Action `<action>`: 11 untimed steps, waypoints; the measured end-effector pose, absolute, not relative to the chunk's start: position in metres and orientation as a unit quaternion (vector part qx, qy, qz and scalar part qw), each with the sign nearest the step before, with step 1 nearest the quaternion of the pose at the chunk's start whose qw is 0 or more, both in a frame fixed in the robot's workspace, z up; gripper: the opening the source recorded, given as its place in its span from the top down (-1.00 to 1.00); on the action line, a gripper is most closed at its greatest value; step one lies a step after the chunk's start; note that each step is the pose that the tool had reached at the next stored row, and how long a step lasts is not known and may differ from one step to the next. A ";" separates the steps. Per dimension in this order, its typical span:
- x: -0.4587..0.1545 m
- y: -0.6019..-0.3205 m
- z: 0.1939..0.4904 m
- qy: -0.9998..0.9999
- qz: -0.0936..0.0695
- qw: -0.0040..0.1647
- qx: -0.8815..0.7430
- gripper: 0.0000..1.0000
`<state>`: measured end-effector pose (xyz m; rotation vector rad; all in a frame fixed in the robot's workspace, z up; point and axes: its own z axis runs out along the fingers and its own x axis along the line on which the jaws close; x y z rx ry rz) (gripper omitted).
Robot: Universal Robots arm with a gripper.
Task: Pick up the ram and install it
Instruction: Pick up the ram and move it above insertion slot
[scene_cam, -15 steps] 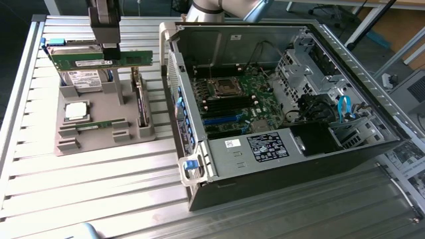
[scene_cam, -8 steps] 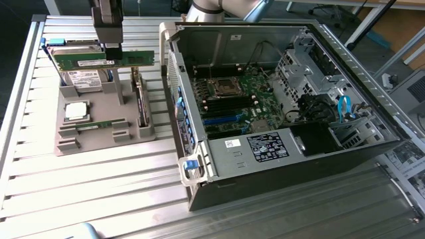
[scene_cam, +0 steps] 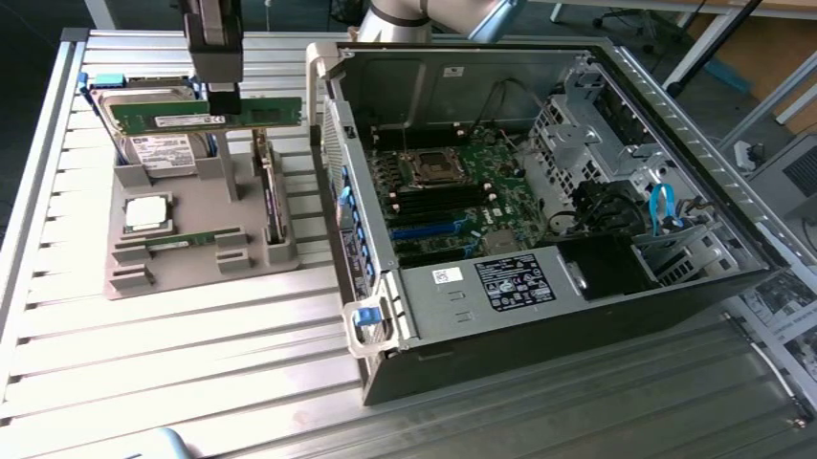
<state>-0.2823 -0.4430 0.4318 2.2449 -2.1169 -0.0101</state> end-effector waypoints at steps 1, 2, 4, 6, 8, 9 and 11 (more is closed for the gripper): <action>-0.282 -0.443 0.432 -0.686 -0.003 0.028 0.727 0.75; -0.281 -0.443 0.432 -0.686 -0.003 0.028 0.727 0.75; -0.280 -0.443 0.432 -0.686 -0.004 0.028 0.727 0.75; -0.279 -0.443 0.432 -0.686 -0.004 0.029 0.727 0.75; -0.278 -0.443 0.432 -0.686 -0.004 0.029 0.727 0.75; -0.277 -0.443 0.432 -0.686 -0.004 0.029 0.727 0.75; -0.276 -0.443 0.432 -0.686 -0.004 0.029 0.727 0.75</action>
